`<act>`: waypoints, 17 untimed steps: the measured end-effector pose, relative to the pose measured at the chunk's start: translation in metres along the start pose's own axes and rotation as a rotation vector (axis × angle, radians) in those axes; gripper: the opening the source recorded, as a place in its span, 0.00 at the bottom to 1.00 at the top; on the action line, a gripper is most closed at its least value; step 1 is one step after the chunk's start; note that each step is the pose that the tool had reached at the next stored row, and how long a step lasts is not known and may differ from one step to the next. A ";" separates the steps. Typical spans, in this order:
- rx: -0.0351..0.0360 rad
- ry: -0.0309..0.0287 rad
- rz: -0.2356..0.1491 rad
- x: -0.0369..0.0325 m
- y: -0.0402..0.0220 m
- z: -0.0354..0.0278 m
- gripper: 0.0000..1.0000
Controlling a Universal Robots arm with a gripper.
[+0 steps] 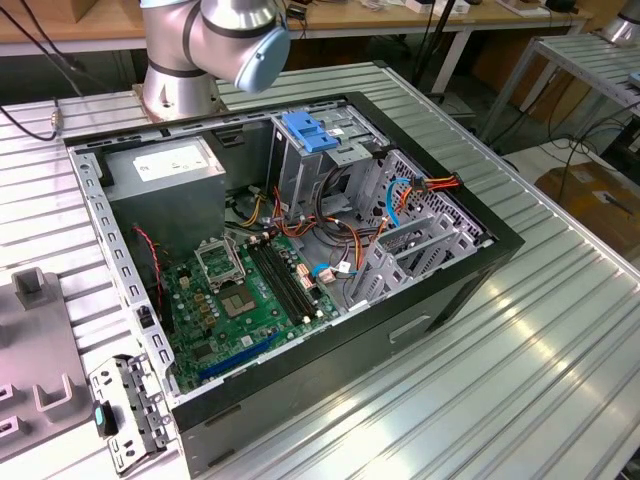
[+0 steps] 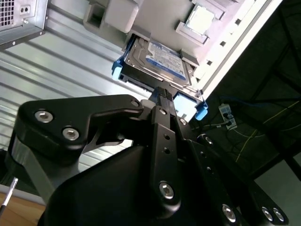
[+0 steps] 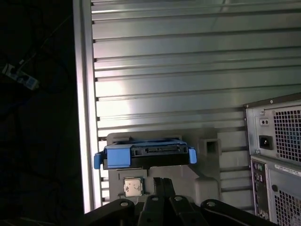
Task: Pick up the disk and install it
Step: 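Reach for the disk, then pick up the disk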
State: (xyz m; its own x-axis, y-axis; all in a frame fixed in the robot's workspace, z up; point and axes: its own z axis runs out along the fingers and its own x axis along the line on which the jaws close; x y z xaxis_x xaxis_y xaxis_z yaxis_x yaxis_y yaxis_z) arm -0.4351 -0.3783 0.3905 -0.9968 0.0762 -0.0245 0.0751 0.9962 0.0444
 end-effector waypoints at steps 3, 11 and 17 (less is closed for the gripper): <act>0.0016 -0.0001 0.000 0.0133 0.0042 0.0018 0.11; 0.0090 0.0304 0.001 0.0348 0.0112 0.0072 0.11; 0.0094 0.0342 0.001 0.0363 0.0115 0.0077 0.11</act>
State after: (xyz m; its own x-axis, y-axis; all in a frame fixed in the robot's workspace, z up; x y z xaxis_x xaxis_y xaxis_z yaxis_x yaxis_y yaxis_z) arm -0.4702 -0.3638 0.3825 -0.9971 0.0760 0.0097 0.0763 0.9965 0.0351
